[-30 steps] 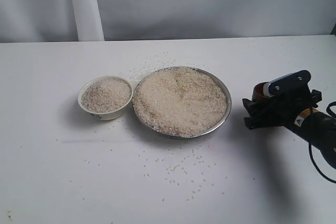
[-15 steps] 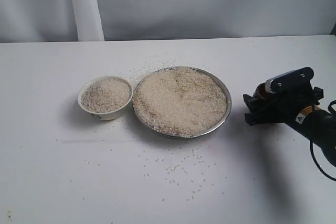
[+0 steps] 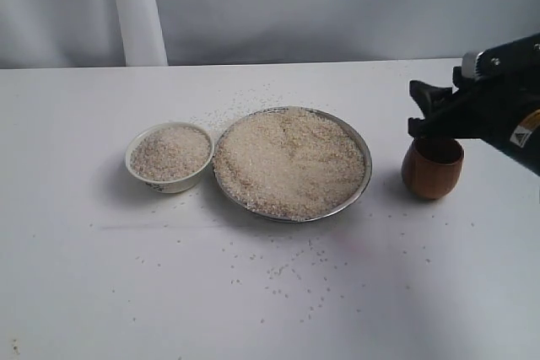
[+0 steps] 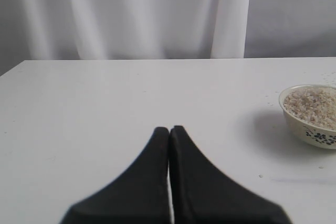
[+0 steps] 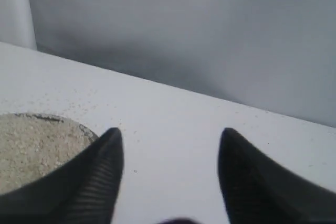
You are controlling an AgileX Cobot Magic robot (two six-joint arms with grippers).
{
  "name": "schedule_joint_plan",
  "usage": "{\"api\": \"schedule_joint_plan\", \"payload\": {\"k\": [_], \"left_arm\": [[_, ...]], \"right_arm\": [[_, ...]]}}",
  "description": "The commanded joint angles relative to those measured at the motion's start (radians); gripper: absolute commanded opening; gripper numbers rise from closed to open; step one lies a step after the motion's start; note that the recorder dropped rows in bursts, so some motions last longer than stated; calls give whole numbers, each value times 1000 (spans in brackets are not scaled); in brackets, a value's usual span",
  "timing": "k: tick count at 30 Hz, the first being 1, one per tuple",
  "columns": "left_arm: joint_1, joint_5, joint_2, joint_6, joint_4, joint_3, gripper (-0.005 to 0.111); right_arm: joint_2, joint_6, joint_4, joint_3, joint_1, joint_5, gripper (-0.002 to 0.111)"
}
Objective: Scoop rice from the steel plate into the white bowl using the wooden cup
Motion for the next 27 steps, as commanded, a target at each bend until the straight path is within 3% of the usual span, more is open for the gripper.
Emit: {"api": "schedule_joint_plan", "payload": {"k": [1, 3, 12, 18, 27], "left_arm": [[-3, -6, -3, -4, 0, 2, 0], [-3, -6, -3, -4, 0, 2, 0], [-3, -6, -3, -4, 0, 2, 0], [-3, -6, -3, -4, 0, 2, 0], [-3, -6, -3, -4, 0, 2, 0]], "right_arm": [[-141, 84, -56, 3, -5, 138, 21], [-237, 129, -124, 3, -5, 199, 0], [-518, 182, -133, 3, 54, 364, 0], [-772, 358, -133, 3, 63, 558, 0], [-925, 358, -131, 3, 63, 550, 0]]}}
